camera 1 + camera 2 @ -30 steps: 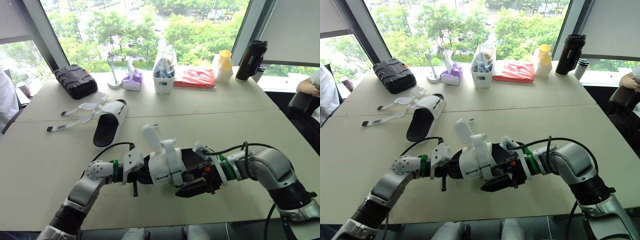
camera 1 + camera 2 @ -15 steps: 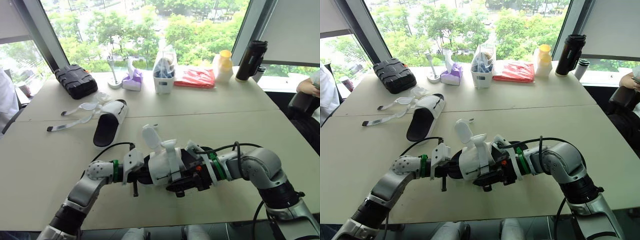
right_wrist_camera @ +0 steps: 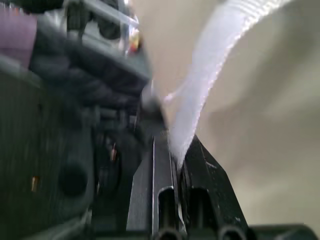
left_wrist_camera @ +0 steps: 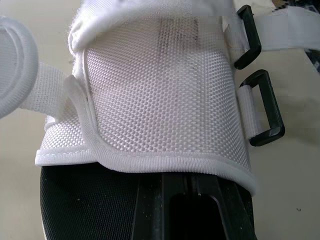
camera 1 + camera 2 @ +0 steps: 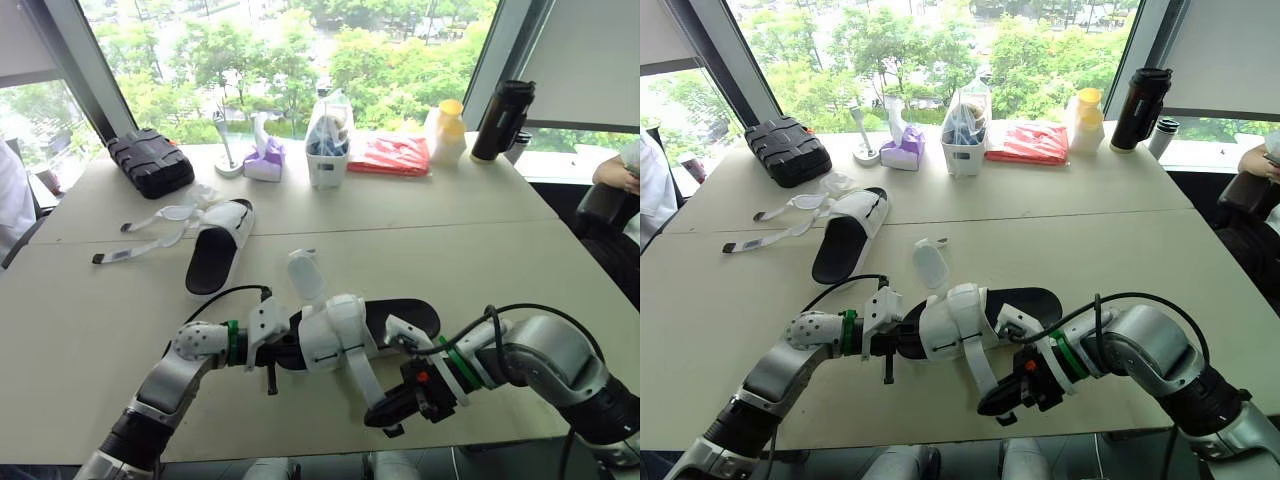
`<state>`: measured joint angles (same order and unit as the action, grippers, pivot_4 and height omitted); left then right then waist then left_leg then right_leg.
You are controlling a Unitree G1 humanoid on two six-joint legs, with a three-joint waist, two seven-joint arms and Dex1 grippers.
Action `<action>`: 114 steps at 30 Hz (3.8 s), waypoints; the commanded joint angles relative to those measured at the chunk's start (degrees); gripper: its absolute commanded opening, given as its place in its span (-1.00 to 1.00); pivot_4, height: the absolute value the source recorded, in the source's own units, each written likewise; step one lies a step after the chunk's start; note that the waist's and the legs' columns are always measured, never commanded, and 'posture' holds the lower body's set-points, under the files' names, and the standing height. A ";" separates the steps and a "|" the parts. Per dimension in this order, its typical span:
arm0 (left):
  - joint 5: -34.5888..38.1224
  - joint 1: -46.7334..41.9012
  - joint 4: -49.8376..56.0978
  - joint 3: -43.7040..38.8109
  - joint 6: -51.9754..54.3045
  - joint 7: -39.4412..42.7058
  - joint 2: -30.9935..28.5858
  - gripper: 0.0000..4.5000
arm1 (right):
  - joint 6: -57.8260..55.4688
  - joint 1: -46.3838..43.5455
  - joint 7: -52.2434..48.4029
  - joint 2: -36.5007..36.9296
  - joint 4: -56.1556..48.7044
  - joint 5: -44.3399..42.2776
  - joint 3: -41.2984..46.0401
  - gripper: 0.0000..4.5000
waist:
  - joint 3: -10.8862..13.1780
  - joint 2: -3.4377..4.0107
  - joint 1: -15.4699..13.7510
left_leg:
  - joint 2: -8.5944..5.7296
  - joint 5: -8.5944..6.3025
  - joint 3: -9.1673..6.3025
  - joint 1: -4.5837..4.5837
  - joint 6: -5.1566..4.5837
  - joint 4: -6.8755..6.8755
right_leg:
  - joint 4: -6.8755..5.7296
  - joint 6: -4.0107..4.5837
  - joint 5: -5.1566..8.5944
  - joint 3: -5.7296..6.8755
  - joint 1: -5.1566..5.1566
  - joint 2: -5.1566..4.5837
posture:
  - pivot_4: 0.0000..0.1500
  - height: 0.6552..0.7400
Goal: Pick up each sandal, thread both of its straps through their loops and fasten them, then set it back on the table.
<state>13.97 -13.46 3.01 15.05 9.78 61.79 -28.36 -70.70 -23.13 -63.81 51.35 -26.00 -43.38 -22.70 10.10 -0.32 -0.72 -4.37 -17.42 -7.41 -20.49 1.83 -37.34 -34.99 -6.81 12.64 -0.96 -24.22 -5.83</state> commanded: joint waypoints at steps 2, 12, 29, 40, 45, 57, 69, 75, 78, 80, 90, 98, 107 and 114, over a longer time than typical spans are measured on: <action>-2.11 1.46 -2.06 3.30 2.04 0.51 -0.25 -1.00 | 8.57 0.73 -6.62 5.11 -3.34 4.87 -4.81 -0.99 | 0.00 0.00 -0.05 | 0.02 0.00 -0.02 0.00 0.00 -0.02 | -0.01 -0.08 0.05 0.02 0.02 0.01 | 1.00 1.00; -3.25 1.93 -2.01 3.95 2.09 0.34 -0.70 -1.00 | 13.11 -1.16 -9.65 6.99 -5.99 5.85 -1.41 -0.99 | 0.00 -0.01 -0.16 | -0.01 -0.02 -0.06 -0.02 -0.01 0.03 | 0.02 -0.06 0.05 0.01 0.01 -0.03 | 1.00 1.00; -4.27 0.96 -3.54 5.37 0.95 0.68 -0.54 -1.00 | 5.47 -22.65 -4.22 -6.82 14.50 2.20 5.73 -0.99 | 0.02 -0.04 -0.04 | -0.06 -0.02 -0.08 -0.07 -0.02 0.05 | 0.02 -0.02 0.03 0.01 -0.07 -0.06 | 1.00 1.00; -4.23 0.82 -3.44 5.06 1.07 -0.07 -0.54 -1.00 | 4.71 -26.06 -2.58 -13.56 26.84 5.87 4.99 -0.16 | -0.01 0.00 0.08 | -0.04 0.00 -0.05 0.02 0.00 0.03 | -0.07 0.00 0.01 -0.01 -0.06 -0.04 | 1.00 1.00; -4.08 0.73 -3.40 4.96 1.15 -0.17 -0.72 -1.00 | 2.19 -30.43 -1.38 -18.55 34.04 5.26 8.08 0.49 | -0.03 0.00 0.16 | -0.02 0.02 -0.07 0.07 0.03 0.02 | -0.12 0.07 -0.04 -0.01 -0.03 -0.01 | 1.00 1.00; -3.92 1.08 -2.65 4.79 1.59 -0.65 -0.78 -1.00 | 6.57 -37.56 -0.35 -24.79 52.26 10.57 10.57 0.49 | -0.04 0.03 0.18 | -0.05 0.03 -0.10 0.01 0.05 0.09 | -0.14 0.12 -0.07 -0.02 -0.13 -0.01 | 1.00 1.00; -4.16 0.70 -3.31 4.93 1.19 -0.43 -0.66 -1.00 | 23.01 -42.30 -3.42 -28.90 71.83 26.32 2.91 0.49 | -0.06 0.07 0.44 | -0.07 0.04 -0.06 0.06 0.07 0.09 | -0.19 0.12 -0.07 -0.04 -0.12 -0.01 | 1.00 1.00; -4.11 0.99 -2.82 4.84 1.43 -0.67 -0.75 -1.00 | 38.98 -40.50 -3.20 -29.78 74.73 35.37 0.11 0.49 | -0.06 0.08 0.45 | -0.10 0.04 -0.07 0.03 0.07 0.09 | -0.21 0.12 -0.07 -0.05 -0.16 -0.01 | 1.00 1.00; -4.10 1.11 -2.66 4.82 1.53 -0.82 -0.70 -1.00 | 44.60 -39.61 -1.08 -30.55 75.55 38.45 0.50 0.49 | -0.07 0.08 0.46 | -0.10 0.05 -0.08 0.05 0.08 0.09 | -0.22 0.12 -0.07 -0.05 -0.15 -0.01 | 1.00 1.00; -4.09 1.13 -2.58 4.83 1.56 -0.88 -0.69 -1.00 | 46.24 -40.02 -0.23 -31.13 76.24 39.28 1.55 0.49 | -0.07 0.08 0.46 | -0.10 0.05 -0.07 0.05 0.09 0.09 | -0.23 0.12 -0.07 -0.06 -0.15 -0.01 | 1.00 1.00; -4.06 0.95 -2.74 4.92 1.49 -0.67 -0.76 -1.00 | 38.13 -46.92 -2.26 -31.88 75.04 35.73 9.81 0.49 | -0.05 0.17 0.48 | -0.10 0.06 -0.10 0.05 0.11 0.12 | -0.23 0.15 -0.08 -0.08 -0.16 0.00 | 1.00 1.00; -4.19 0.55 -3.33 4.74 1.17 -0.21 -1.14 -1.00 | 26.83 -48.14 -9.56 -33.46 69.89 33.49 8.75 0.49 | -0.06 0.18 0.51 | -0.10 0.06 -0.12 0.04 0.10 0.12 | -0.23 0.15 -0.09 -0.08 -0.16 0.00 | 1.00 1.00; -4.30 0.71 -3.19 4.69 1.12 -0.51 -1.13 -1.00 | 24.34 -46.48 -15.28 -36.00 69.92 34.53 3.23 0.49 | -0.06 0.18 0.64 | -0.10 0.06 -0.12 0.05 0.11 0.11 | -0.25 0.15 -0.08 -0.08 -0.17 0.00 | 1.00 1.00; -4.32 0.98 -2.82 4.67 1.20 -0.91 -1.11 -1.00 | 25.35 -48.88 -15.73 -41.98 77.88 35.24 2.99 0.49 | -0.09 0.20 1.16 | -0.11 0.06 -0.14 0.07 0.11 0.11 | -0.27 0.15 -0.09 -0.08 -0.15 0.00 | 1.00 1.00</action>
<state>12.54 -14.38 2.97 16.70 9.30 61.16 -29.22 -46.02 -69.43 -79.28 11.04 49.85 -7.92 -20.73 10.01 -0.13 0.45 -4.48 -17.35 -7.56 -20.42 1.94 -37.23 -35.27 -6.66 12.55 -1.04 -24.38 -5.83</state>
